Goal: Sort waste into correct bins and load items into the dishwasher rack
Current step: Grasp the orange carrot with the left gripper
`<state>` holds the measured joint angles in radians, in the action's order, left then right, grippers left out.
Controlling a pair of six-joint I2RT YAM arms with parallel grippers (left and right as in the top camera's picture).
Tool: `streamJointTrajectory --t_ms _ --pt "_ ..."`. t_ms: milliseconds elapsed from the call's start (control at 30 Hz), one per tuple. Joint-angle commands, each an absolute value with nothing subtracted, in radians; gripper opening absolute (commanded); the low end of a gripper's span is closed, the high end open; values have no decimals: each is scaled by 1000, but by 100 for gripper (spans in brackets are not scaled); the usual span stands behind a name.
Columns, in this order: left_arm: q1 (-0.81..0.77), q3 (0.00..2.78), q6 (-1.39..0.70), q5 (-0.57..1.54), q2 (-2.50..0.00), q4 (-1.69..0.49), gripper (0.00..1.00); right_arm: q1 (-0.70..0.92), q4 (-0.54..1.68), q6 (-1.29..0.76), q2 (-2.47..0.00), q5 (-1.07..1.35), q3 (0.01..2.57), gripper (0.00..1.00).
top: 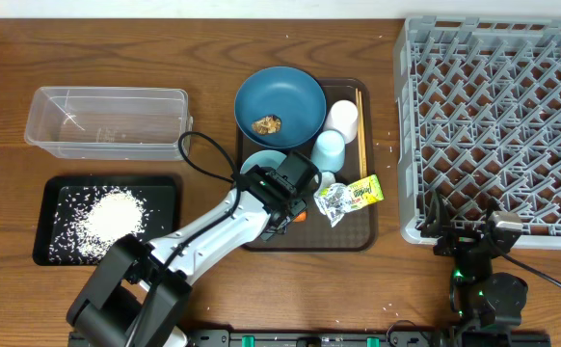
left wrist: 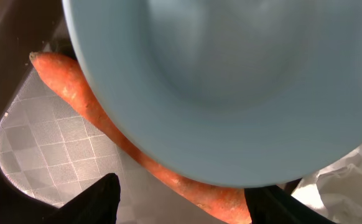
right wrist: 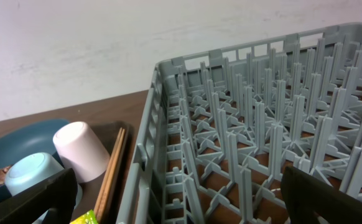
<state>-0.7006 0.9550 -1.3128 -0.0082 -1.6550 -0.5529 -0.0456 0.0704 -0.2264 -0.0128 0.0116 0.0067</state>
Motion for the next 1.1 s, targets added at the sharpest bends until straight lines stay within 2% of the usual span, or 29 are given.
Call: streamJointTrajectory --t_ms 0,233,567,833,1067 --pt "-722 942 -1332 -38 -1666 -559 65 -61 74 -223 -11 19 6 99" --pt "-763 907 -1434 -107 -1666 -551 65 -61 74 -223 -11 19 6 99" --pt "-764 903 -1438 -105 -1666 -562 64 -61 74 -223 -11 19 6 99" --pt "-765 903 -1438 -9 -1660 -646 57 -61 74 -223 -11 19 6 99" --pt "-763 904 -1436 -110 -1655 -643 57 -61 74 -223 -11 19 6 99"
